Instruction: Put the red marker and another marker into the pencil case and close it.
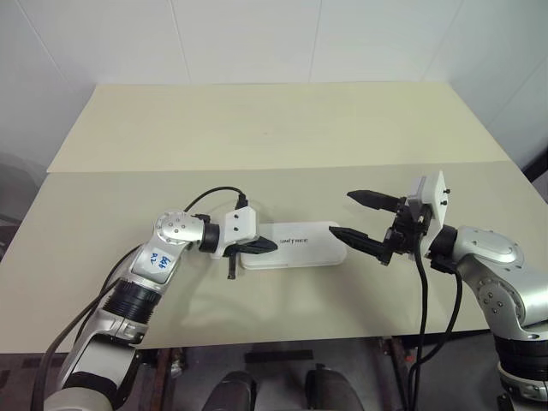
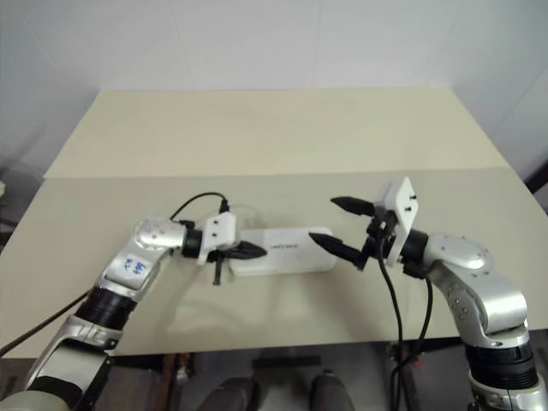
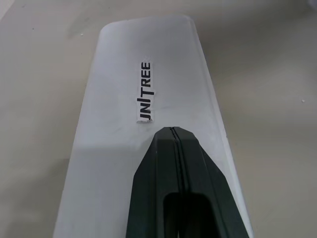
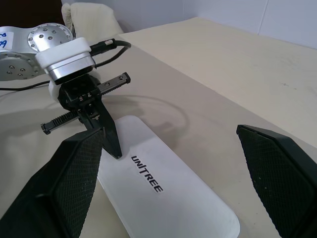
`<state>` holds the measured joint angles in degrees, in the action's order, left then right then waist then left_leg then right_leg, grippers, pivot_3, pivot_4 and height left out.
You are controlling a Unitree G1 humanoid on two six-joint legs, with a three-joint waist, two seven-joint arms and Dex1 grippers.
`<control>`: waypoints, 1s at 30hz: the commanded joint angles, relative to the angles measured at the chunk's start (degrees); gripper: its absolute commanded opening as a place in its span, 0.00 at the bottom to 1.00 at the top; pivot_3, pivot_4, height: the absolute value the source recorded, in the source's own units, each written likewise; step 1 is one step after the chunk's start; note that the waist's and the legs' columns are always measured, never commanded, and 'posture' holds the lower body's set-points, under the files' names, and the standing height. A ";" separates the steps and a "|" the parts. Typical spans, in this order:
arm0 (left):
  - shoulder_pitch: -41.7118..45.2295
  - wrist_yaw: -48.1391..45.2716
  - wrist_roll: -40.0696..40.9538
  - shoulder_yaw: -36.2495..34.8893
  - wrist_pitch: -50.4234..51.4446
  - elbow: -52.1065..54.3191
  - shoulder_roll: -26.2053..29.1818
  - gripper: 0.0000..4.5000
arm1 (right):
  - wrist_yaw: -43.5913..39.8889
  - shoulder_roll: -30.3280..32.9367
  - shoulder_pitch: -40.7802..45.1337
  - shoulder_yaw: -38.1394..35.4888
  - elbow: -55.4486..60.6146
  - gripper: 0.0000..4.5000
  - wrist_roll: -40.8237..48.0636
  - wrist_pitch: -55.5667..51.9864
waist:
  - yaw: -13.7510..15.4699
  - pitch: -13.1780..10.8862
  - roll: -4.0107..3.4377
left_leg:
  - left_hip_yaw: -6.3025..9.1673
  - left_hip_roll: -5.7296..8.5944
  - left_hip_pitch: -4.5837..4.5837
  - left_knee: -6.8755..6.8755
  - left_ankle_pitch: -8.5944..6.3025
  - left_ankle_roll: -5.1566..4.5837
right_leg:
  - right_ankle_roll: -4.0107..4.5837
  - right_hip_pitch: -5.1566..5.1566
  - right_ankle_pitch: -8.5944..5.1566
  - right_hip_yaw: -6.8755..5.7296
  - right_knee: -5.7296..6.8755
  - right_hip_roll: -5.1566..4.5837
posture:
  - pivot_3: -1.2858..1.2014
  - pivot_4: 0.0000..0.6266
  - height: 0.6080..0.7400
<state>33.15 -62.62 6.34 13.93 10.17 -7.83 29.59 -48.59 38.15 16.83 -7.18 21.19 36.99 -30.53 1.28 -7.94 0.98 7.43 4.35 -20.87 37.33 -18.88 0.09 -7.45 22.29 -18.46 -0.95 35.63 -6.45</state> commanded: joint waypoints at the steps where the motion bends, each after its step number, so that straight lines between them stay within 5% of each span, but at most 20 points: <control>1: -1.15 0.70 4.17 -5.56 1.71 0.94 1.20 0.00 | -1.01 0.28 0.66 -0.36 0.09 1.00 -0.10 1.16 | -0.06 0.00 0.00 | 0.00 0.00 -0.01 -0.01 0.00 0.00 | 0.00 0.02 0.00 0.00 0.00 0.00 | 0.52 0.24 1.00; 8: -2.28 0.57 10.41 -14.71 3.08 1.59 4.24 0.00 | -2.57 1.42 0.46 -1.38 -2.00 1.00 -2.48 3.09 | -0.15 -0.01 0.00 | 0.00 -0.03 -0.06 -0.06 0.00 0.00 | 0.00 0.13 0.00 -0.02 0.00 0.01 | 0.52 0.24 1.00; 10: -3.30 0.86 12.44 -19.40 2.37 1.53 6.30 0.09 | -2.38 1.96 0.19 -3.17 -3.49 1.00 -3.07 3.92 | -0.17 -0.02 0.02 | 0.00 -0.02 -0.07 -0.05 0.00 0.00 | 0.00 0.14 0.00 -0.02 0.01 0.00 | 0.52 0.24 1.00; 22: -2.85 -1.17 14.32 -22.86 1.20 1.24 9.72 0.98 | -2.25 5.49 -3.38 -8.80 -2.66 1.00 -3.17 4.85 | 0.05 -0.05 -0.01 | 0.09 0.02 -0.15 -0.11 0.00 0.00 | 0.03 0.16 0.02 -0.06 -0.02 -0.04 | 0.52 0.24 1.00; 30: -2.74 -2.60 15.77 -19.69 3.69 3.71 8.02 0.99 | -2.49 8.02 -6.31 -11.92 -0.74 1.00 -2.16 3.76 | -0.13 -0.05 -0.02 | 0.00 -0.04 -0.11 -0.11 0.00 0.00 | 0.03 0.16 0.02 -0.05 -0.05 -0.02 | 0.52 0.24 1.00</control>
<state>29.25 -64.74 20.58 -6.28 13.30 -6.71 37.88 -50.68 44.88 10.30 -16.41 18.11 33.56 -26.77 1.14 -7.99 0.96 7.43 4.33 -20.99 37.23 -18.88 0.09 -7.43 22.44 -18.44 -0.99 35.58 -6.48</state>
